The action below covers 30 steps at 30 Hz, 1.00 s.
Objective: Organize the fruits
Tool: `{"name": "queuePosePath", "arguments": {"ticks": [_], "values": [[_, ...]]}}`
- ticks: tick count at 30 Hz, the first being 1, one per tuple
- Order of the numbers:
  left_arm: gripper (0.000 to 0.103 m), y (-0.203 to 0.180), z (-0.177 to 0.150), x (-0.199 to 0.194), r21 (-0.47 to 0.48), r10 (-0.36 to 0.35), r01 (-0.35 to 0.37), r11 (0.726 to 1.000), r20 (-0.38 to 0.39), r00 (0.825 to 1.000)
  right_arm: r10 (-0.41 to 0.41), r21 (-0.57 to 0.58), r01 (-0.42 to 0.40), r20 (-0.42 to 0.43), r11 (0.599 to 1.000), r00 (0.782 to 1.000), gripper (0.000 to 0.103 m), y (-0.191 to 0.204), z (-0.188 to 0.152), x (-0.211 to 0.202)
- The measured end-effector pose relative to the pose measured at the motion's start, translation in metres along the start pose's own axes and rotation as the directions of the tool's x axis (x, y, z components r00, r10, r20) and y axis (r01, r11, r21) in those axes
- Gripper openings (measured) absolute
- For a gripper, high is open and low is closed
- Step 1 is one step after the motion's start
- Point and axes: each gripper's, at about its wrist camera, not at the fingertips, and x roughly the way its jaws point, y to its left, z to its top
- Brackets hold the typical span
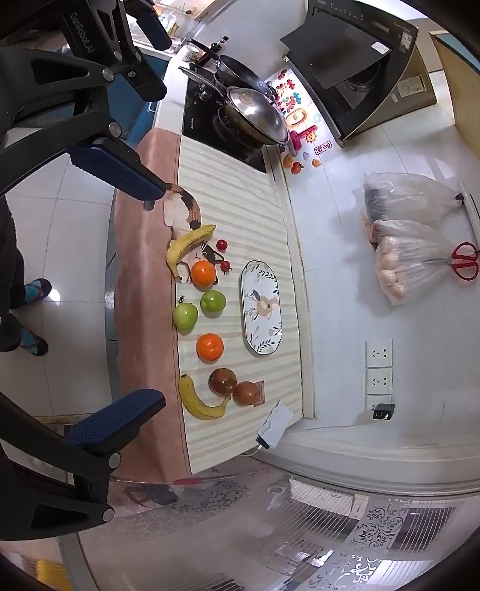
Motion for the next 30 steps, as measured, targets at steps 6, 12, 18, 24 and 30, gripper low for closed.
{"name": "queuePosePath", "arguments": {"ticks": [6,12,18,24,30], "values": [[0.103,0.0,0.0,0.0,0.005,0.0,0.0,1.0,0.003,1.0,0.006,0.013,-0.006,-0.003,1.0,1.0,0.103,-0.001,0.001,0.001],[0.103,-0.004,0.001,0.001,0.008,-0.001,0.001,1.0,0.005,1.0,0.006,0.011,-0.006,-0.011,1.0,1.0,0.103,0.0,0.001,0.003],[0.103,-0.007,0.005,0.002,0.012,0.003,-0.004,1.0,0.007,1.0,0.007,0.012,-0.007,-0.01,1.0,1.0,0.103,-0.003,0.005,0.003],[0.103,-0.009,0.009,0.003,0.016,0.001,-0.001,1.0,0.004,1.0,0.009,0.013,-0.009,-0.008,1.0,1.0,0.103,-0.003,0.005,0.001],[0.103,-0.012,0.014,0.005,0.019,-0.003,0.003,1.0,0.005,1.0,0.005,0.013,-0.005,-0.006,1.0,1.0,0.103,-0.007,0.011,0.003]]}}
